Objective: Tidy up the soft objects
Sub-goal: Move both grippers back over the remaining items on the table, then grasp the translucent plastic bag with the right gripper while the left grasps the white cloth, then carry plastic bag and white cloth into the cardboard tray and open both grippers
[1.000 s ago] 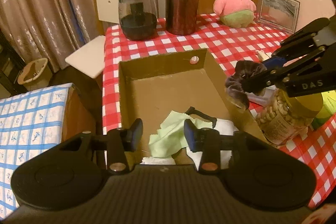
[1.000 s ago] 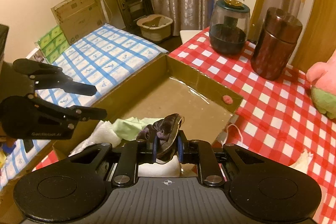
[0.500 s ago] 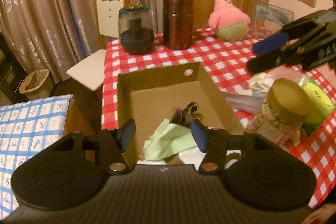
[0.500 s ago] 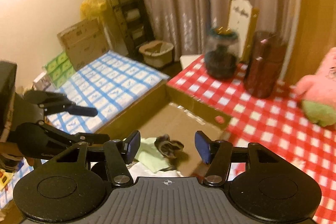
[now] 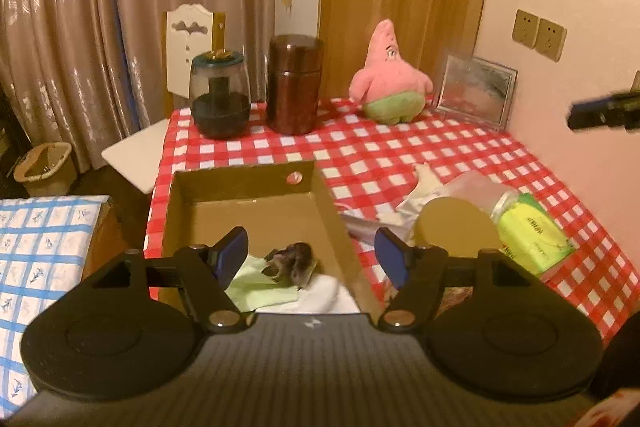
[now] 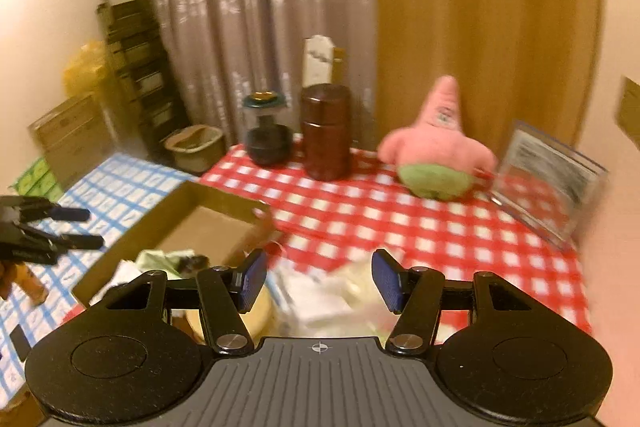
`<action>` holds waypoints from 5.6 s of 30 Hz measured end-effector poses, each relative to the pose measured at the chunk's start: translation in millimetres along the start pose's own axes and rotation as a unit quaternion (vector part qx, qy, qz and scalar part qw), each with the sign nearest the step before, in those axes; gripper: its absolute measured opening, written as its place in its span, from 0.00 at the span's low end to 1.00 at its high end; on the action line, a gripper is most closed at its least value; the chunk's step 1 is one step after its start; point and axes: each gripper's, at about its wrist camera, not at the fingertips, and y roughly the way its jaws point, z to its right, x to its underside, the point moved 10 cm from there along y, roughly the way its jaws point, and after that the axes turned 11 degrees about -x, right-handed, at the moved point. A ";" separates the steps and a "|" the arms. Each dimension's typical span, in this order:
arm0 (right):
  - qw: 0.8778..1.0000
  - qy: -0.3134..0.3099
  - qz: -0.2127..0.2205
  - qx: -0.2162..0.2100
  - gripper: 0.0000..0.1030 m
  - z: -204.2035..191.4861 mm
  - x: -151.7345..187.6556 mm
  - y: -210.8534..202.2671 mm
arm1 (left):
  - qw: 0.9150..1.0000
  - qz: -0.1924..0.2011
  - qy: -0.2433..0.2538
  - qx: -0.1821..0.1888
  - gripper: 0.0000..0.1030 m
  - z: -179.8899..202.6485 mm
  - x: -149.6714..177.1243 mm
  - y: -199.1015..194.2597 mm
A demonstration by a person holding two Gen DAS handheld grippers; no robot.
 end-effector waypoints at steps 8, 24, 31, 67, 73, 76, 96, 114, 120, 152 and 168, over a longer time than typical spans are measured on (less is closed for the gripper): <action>0.998 0.053 0.008 0.035 0.57 12.8 60.7 -50.5 | 1.000 0.007 0.001 0.015 0.81 41.3 4.4 -28.0; 0.991 0.127 -0.002 0.030 0.57 33.6 103.0 -64.0 | 0.998 0.001 -0.007 0.059 0.85 80.8 8.2 -40.3; 0.985 0.170 -0.017 0.007 0.57 52.2 93.0 -29.6 | 0.996 -0.014 0.019 0.082 0.85 90.1 -2.6 -18.8; 0.972 0.213 -0.103 0.013 0.19 117.3 82.4 136.2 | 0.979 -0.080 0.107 0.157 0.85 143.4 -53.7 123.3; 0.978 0.187 -0.093 0.015 0.05 111.8 73.8 127.7 | 0.977 -0.084 0.112 0.164 0.85 150.8 -57.0 129.8; 0.981 0.173 -0.082 0.017 0.02 111.0 64.9 119.4 | 0.974 -0.087 0.119 0.170 0.84 154.8 -58.5 132.3; 0.991 0.100 -0.064 0.060 0.01 147.4 40.0 51.6 | 0.932 -0.184 0.220 0.221 0.66 203.6 -37.1 190.1; 0.992 0.073 -0.082 0.064 0.01 144.7 44.7 57.9 | 0.921 -0.234 0.224 0.218 0.03 211.6 -7.9 216.0; 0.992 0.069 -0.082 0.068 0.01 143.3 45.1 52.8 | 0.932 -0.199 0.210 0.220 0.02 207.0 -23.5 202.4; 1.000 0.003 0.008 0.021 0.01 30.6 -56.5 8.0 | 0.985 0.006 0.114 0.127 0.01 90.7 -149.2 32.5; 0.997 -0.025 0.054 -0.045 0.01 -43.9 -114.5 20.7 | 0.986 0.081 0.124 0.070 0.01 52.7 -202.1 -42.3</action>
